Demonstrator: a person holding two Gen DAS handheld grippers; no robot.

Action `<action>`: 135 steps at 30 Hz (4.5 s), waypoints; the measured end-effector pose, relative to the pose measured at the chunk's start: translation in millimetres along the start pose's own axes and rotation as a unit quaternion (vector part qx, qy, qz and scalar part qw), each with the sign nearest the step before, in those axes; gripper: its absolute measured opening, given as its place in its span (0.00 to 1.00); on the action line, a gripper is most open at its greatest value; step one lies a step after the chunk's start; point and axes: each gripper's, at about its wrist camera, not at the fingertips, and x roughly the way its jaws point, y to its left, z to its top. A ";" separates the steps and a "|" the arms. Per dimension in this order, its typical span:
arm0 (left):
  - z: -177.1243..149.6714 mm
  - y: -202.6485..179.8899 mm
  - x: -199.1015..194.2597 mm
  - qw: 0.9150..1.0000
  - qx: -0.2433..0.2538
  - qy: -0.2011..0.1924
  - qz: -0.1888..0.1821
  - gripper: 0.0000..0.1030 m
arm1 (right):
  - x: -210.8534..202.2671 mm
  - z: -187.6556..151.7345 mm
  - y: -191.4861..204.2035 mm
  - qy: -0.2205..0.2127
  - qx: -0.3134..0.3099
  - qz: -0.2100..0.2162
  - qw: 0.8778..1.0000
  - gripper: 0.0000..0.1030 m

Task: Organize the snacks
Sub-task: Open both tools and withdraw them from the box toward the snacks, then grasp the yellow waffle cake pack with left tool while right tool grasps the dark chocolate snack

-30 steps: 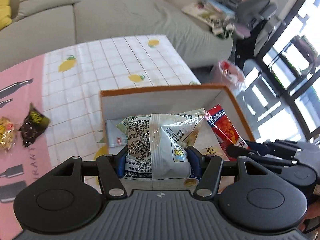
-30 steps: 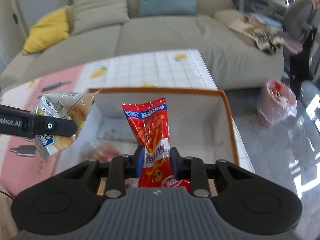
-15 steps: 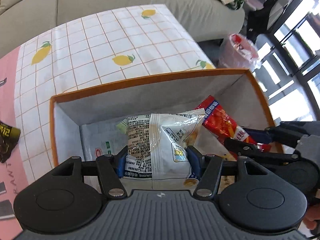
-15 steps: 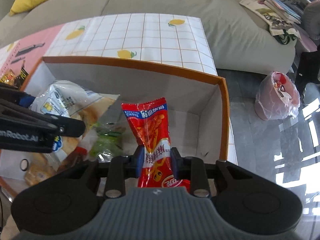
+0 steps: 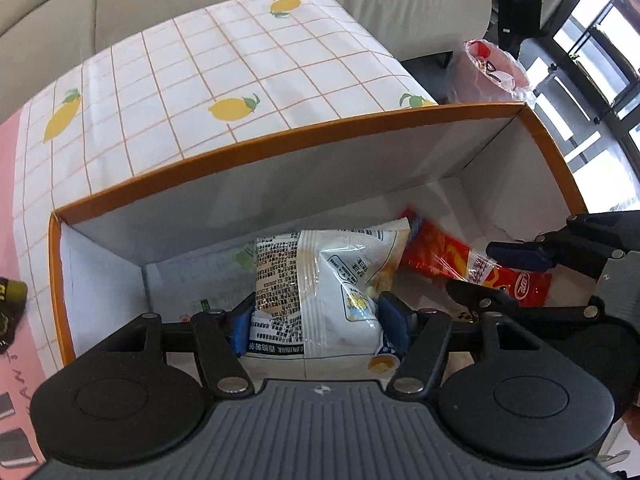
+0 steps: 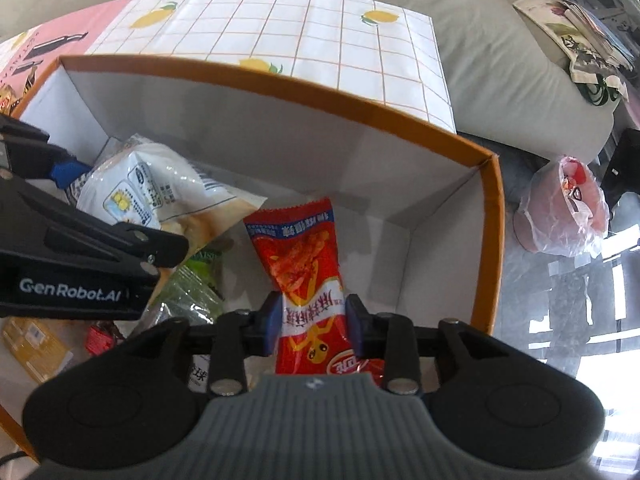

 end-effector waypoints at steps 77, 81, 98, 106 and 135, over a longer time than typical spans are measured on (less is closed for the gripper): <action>-172.9 283.6 -170.9 0.965 -0.171 -0.176 0.096 0.85 | -89.4 33.8 259.9 -0.211 0.083 0.142 0.964 0.71; -160.4 305.6 -147.7 0.968 -0.150 -0.169 0.111 0.86 | -64.4 52.1 276.4 -0.202 0.081 0.139 0.966 0.71; -133.8 372.4 -74.2 0.976 -0.118 -0.168 0.068 0.87 | 27.8 119.6 363.3 -0.228 -0.028 0.101 0.968 0.61; -131.0 380.5 -53.9 0.979 -0.117 -0.152 0.064 0.91 | 54.2 131.1 366.8 -0.225 -0.032 0.074 0.971 0.58; -127.4 340.1 -25.1 0.982 -0.072 -0.122 0.122 0.86 | 40.2 66.2 345.1 -0.217 -0.024 0.021 0.976 0.34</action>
